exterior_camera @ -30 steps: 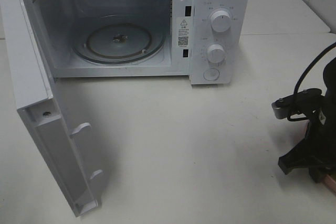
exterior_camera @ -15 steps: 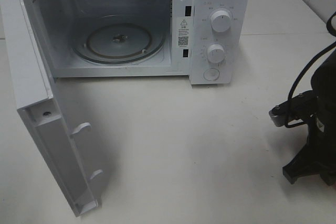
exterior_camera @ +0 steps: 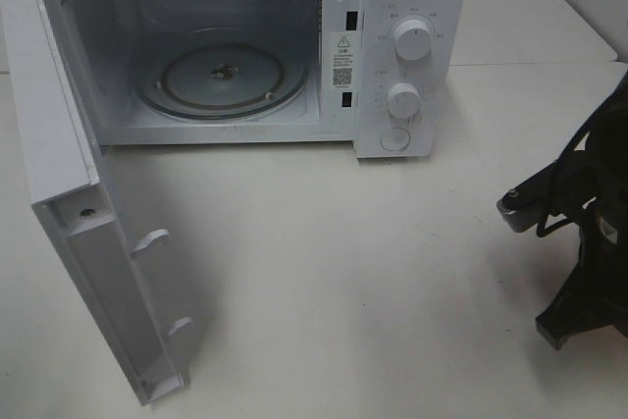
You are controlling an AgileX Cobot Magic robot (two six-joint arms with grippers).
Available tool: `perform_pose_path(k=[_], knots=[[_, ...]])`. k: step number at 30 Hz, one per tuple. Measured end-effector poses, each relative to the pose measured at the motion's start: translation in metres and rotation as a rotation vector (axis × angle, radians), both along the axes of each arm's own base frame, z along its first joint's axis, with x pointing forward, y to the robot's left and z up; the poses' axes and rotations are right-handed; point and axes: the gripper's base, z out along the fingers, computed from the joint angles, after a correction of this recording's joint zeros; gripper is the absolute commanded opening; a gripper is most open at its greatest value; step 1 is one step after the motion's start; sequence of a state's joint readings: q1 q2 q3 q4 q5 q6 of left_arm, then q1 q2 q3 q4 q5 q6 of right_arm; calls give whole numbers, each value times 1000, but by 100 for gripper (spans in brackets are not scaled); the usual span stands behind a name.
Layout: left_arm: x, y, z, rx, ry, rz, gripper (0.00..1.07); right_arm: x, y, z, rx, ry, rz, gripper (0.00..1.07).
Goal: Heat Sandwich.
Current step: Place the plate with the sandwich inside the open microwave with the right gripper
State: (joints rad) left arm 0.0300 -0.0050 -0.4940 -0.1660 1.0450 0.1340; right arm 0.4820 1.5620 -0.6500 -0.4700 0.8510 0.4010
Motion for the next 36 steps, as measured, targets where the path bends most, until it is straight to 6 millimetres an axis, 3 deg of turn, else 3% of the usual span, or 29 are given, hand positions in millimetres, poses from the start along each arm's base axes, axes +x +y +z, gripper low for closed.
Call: perform_pose_path(k=[15,36], knots=[[0,0,0,0,0,0,100,-27,17,34,-40,-40,130,0],[0,0,0,0,0,0,100,-67,45,53,-74,-36,329,0]])
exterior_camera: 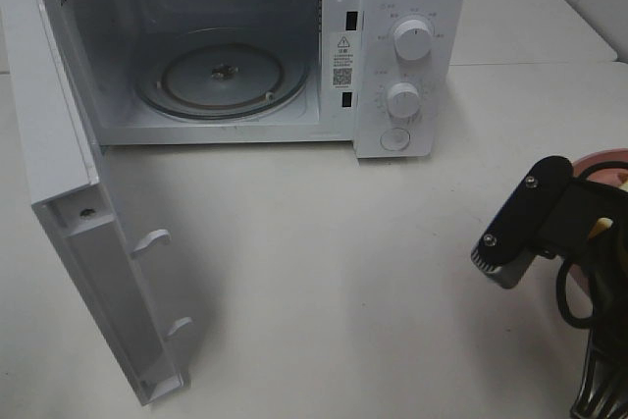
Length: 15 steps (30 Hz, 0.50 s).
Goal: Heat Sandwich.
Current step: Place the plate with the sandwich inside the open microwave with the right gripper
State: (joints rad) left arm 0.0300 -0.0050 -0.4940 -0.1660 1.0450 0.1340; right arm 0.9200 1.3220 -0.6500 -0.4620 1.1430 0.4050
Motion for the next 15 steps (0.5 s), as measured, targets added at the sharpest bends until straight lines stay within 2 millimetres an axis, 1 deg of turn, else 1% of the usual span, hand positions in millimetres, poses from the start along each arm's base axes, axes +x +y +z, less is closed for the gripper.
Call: perform_pose_path(k=[7,15], knots=[[0,0,0,0,0,0,100,-15,12,2,-6,-3,82,0],[0,0,0,0,0,0,100,-27,19,9,-2,-14,155,0]])
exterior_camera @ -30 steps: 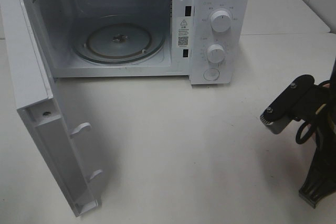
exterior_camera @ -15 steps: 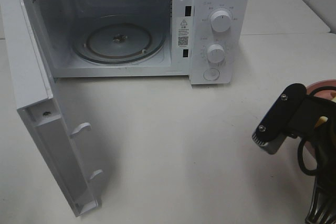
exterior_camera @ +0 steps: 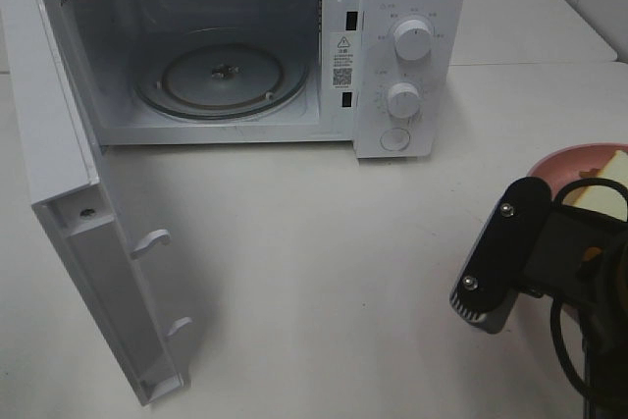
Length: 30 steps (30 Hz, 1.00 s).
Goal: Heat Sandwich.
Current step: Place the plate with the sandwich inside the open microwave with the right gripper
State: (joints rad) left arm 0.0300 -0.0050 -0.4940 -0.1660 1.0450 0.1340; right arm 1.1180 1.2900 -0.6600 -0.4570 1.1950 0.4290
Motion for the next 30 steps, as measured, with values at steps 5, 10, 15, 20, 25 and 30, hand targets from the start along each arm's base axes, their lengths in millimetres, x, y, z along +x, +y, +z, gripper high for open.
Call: perform_pose_path(k=[5,10,15,20,25,30], knots=[[0,0,0,0,0,0,100,-7,4,2,10,-5,53,0],[0,0,0,0,0,0,100,-10,5,4,3,8,110,0],[0,0,0,0,0,0,100,-8,5,5,-31,12,186,0],[0,0,0,0,0,0,100,-5,4,6,-63,6,250,0],[0,0,0,0,0,0,100,-3,6,6,-87,8,340,0],[0,0,0,0,0,0,100,-2,8,6,-86,23,411,0]])
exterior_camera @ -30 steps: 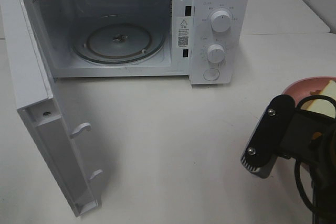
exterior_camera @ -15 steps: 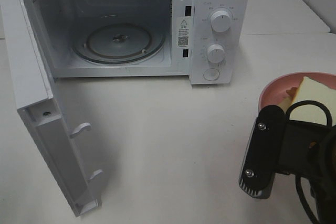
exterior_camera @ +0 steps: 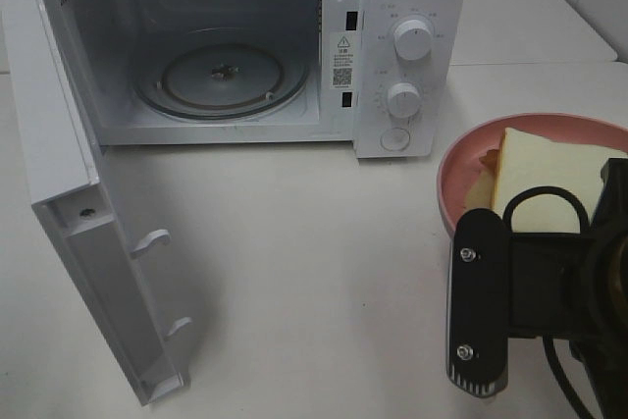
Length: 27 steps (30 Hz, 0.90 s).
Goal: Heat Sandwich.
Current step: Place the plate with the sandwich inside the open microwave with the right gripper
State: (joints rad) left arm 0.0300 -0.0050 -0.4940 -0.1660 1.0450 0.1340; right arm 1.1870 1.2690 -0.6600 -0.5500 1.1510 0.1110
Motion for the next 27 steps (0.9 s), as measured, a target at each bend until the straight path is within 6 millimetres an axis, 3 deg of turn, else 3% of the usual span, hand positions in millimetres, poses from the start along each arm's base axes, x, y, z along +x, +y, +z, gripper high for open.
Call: perform_pose_path(k=[27], knots=[[0,0,0,0,0,0,100,7,23,-1,26,22,497,0]])
